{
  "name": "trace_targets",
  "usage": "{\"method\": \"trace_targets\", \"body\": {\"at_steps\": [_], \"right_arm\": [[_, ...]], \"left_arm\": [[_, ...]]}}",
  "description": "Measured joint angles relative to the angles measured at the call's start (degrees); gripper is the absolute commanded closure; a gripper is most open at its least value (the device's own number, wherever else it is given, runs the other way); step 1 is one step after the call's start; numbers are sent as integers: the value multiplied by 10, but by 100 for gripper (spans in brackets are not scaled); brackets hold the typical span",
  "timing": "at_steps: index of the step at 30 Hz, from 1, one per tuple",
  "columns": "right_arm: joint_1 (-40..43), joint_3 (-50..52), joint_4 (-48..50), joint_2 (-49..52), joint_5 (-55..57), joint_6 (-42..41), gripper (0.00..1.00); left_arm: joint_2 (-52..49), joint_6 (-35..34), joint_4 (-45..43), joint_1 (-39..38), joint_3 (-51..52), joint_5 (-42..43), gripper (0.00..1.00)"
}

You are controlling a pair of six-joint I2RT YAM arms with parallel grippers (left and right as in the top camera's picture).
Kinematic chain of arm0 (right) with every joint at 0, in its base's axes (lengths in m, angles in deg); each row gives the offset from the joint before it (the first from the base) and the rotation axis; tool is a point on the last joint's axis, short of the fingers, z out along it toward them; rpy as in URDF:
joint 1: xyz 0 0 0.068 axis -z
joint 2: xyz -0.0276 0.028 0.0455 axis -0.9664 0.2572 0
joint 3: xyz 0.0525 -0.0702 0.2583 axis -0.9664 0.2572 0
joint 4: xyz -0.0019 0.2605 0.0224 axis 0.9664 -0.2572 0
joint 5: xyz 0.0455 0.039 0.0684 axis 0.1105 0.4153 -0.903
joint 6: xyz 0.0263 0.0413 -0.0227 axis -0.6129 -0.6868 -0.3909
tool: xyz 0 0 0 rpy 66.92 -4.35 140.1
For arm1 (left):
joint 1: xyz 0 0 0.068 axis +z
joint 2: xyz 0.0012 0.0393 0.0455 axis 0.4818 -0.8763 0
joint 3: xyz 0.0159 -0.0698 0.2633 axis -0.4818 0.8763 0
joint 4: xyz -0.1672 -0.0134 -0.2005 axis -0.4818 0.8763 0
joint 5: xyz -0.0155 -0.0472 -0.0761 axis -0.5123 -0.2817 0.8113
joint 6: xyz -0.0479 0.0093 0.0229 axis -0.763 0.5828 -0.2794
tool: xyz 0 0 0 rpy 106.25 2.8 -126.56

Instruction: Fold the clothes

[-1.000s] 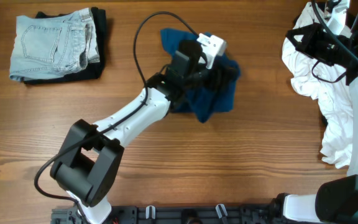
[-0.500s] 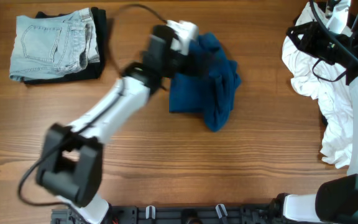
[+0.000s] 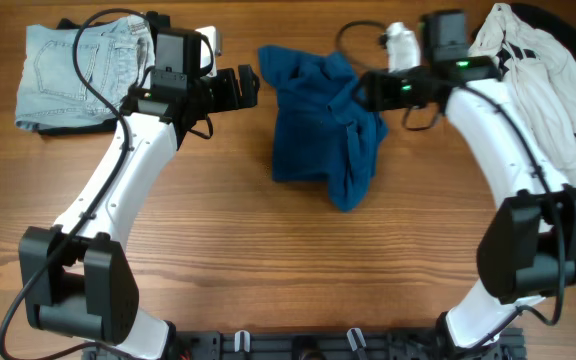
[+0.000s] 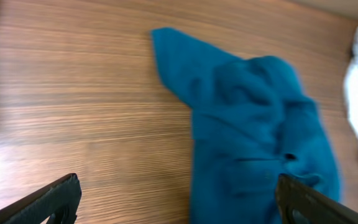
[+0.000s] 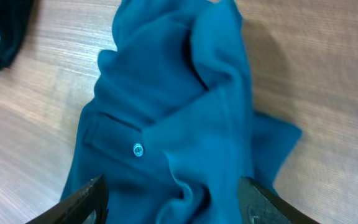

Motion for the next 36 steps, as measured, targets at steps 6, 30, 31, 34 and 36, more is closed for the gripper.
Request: {"method": "trace_targets", "body": {"at_steps": [6,30,31,34,36], "right_arm": [[-45,0,29,38,51,-2,33],[-70,-1,108,138,185,-103,96],[-67,-3,88,134,186,-111,96],[-50,-3,34,101,186,-126,96],[-28,-6,0,67,184,-132,96]], "left_arm": [[0,0,15,2,0,-63,0],[0,-26,45,62,0,-86,0],[0,-26,45,62,0,-86,0],[0,-26,47,62,0,-86,0],[0,-26,47,62,0,-86,0]]}}
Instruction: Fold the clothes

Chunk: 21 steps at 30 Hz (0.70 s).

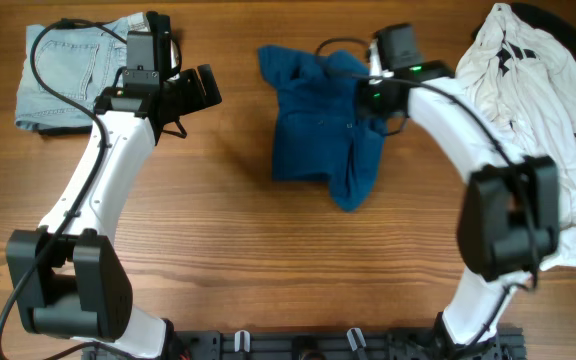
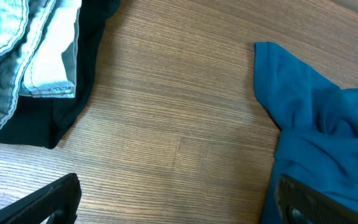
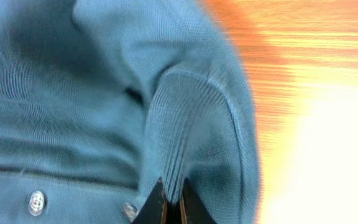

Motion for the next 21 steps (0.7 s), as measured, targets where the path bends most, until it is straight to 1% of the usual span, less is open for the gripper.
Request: {"method": "trace_targets", "body": {"at_steps": [1,2,3,4,5,6,8,10,13,18,21], "right_arm": [[19,-4,-19,-24,-3,-2,96],[36,-7,-33,-40,-7,-2,88],[50,-10,-43,-50,-17,-1,67],[67,-13,-54,-59,-31,7,39],[83,-15,-63,-64,-49,12,23],[98,-15,-71,-64,-64,20,12],[113,-15,-89,-64,-85,31,4],[117,-15,-107,-64,-101,43,1],[112,-15,-133,-64,-121,56,0],[111,-15,-133,-57,-153,60,0],[111,-14,-126,-31,-175,60,0]], "left_arm": [[0,0,0,0,0,0,0],[0,0,0,0,0,0,0],[0,0,0,0,0,0,0],[0,0,0,0,0,0,0],[0,0,0,0,0,0,0],[0,0,0,0,0,0,0],[0,0,0,0,0,0,0],[0,0,0,0,0,0,0],[0,0,0,0,0,0,0],[0,0,0,0,0,0,0],[0,0,0,0,0,0,0]]}}
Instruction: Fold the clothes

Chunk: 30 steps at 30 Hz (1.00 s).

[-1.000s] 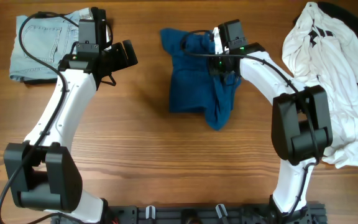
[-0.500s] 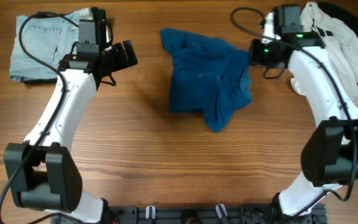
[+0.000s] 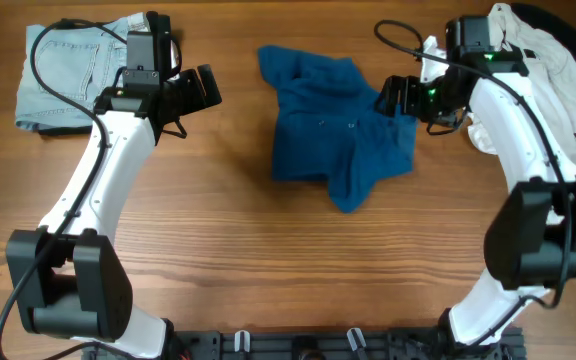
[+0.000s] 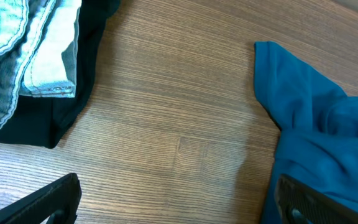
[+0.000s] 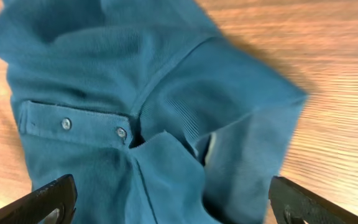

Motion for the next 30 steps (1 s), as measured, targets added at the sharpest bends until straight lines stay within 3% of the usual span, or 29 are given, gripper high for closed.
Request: {"method": "trace_targets", "body": {"at_steps": [19,23,28,30], "right_arm": [[-60,-8,122,147,-92,-30,1],[-88,-15,176,167,-146,-31,25],[-124,-15,190,184,-196,-19,35],[-127,-14,188,187,-217,-9,33]], "left_arm": [[0,0,2,0,0,0,0],[0,0,7,0,0,0,0],[0,0,11,0,0,0,0],[0,0,15,0,0,0,0]]}}
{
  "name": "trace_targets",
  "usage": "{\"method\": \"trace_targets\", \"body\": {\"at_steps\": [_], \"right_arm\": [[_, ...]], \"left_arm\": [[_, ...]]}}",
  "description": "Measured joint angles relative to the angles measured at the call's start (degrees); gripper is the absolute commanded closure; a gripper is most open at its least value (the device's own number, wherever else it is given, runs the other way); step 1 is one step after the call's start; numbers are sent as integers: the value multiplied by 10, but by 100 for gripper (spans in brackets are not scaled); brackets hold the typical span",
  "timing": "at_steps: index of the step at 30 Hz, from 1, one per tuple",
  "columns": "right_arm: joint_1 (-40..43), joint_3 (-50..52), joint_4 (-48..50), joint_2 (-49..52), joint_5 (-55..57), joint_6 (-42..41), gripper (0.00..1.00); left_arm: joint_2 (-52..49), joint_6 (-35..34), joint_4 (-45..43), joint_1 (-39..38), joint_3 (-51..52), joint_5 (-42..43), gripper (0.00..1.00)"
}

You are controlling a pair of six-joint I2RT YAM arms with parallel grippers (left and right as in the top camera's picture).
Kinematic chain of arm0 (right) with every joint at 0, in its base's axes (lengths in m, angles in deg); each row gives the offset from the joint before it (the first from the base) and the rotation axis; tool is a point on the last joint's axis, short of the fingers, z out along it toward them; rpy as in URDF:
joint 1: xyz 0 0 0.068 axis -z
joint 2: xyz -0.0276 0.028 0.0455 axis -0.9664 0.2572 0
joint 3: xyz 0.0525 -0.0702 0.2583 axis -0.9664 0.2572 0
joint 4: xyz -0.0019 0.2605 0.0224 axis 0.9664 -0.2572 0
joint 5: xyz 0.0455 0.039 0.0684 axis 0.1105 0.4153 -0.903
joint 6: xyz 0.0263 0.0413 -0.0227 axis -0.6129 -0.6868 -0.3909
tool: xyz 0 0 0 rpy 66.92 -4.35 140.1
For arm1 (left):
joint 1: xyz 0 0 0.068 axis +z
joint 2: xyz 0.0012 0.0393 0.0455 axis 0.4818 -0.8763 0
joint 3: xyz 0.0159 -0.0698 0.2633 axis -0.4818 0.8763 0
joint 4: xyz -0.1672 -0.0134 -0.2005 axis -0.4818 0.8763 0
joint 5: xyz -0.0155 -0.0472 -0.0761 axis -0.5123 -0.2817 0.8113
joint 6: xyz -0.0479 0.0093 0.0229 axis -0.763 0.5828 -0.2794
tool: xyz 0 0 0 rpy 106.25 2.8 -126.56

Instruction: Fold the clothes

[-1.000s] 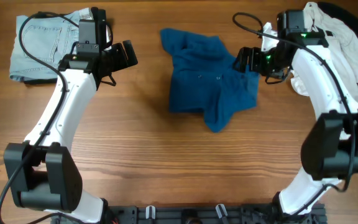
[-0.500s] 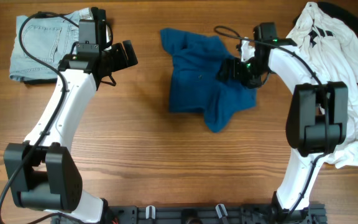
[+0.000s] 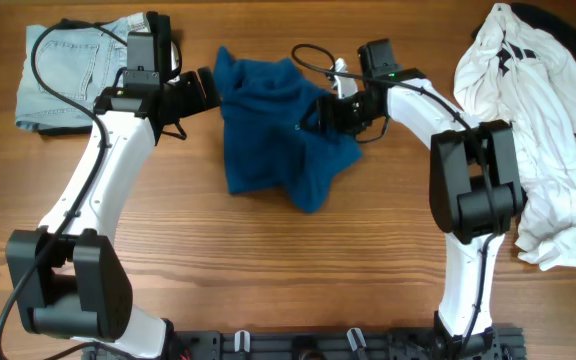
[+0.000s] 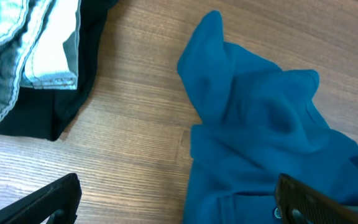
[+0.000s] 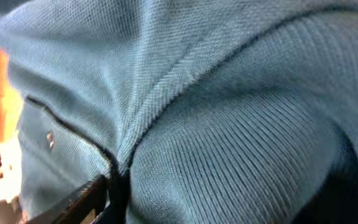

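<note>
A crumpled blue polo shirt (image 3: 268,140) lies at the back middle of the wooden table (image 3: 268,260). It also shows in the left wrist view (image 4: 260,137), and its ribbed fabric (image 5: 229,124) fills the right wrist view. My left gripper (image 3: 205,90) (image 4: 179,202) hovers open at the shirt's left edge, holding nothing. My right gripper (image 3: 326,112) (image 5: 225,199) presses into the shirt's right side. One of its fingers (image 5: 82,196) shows at the left, a dark edge sits at the far right, and cloth bulges between them.
Folded light jeans (image 3: 73,70) (image 4: 17,50) lie on a dark garment (image 4: 61,106) at the back left. A loose white shirt (image 3: 528,120) sprawls along the right side, with black cloth behind it.
My right gripper was open at the shirt's right edge and is now further left, sunk into the cloth. The whole blue shirt sits further left, near my left gripper, which has not moved.
Both grippers stood open beside the blue shirt at first. Then my left gripper was further left near the jeans, and my right was shut on a fold. Then the right was open with the shirt's right side spread. Now the shirt lies further left.
</note>
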Motion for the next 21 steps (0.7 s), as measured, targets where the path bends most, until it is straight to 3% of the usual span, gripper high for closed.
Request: {"method": "trace_targets", "body": {"at_steps": [3,4,5,8,14,17,21], "right_arm": [[7,7,-10,2,-43,16,23],[9,8,-13,0,-49,18,6],[14,13,-20,-11,-59,23,0],[27,23,-28,-59,-59,26,0],[86,22,-44,-255,7,18,0],[139,18,-59,-317,66,8,0],[205,18,-88,-326,108,3,0]], "left_arm": [[0,0,4,0,0,0,0],[0,0,5,0,0,0,0],[0,0,4,0,0,1,0],[0,0,4,0,0,9,0],[0,33,4,-11,0,64,0],[0,40,4,-52,0,76,0],[0,44,-8,-132,0,79,0]]}}
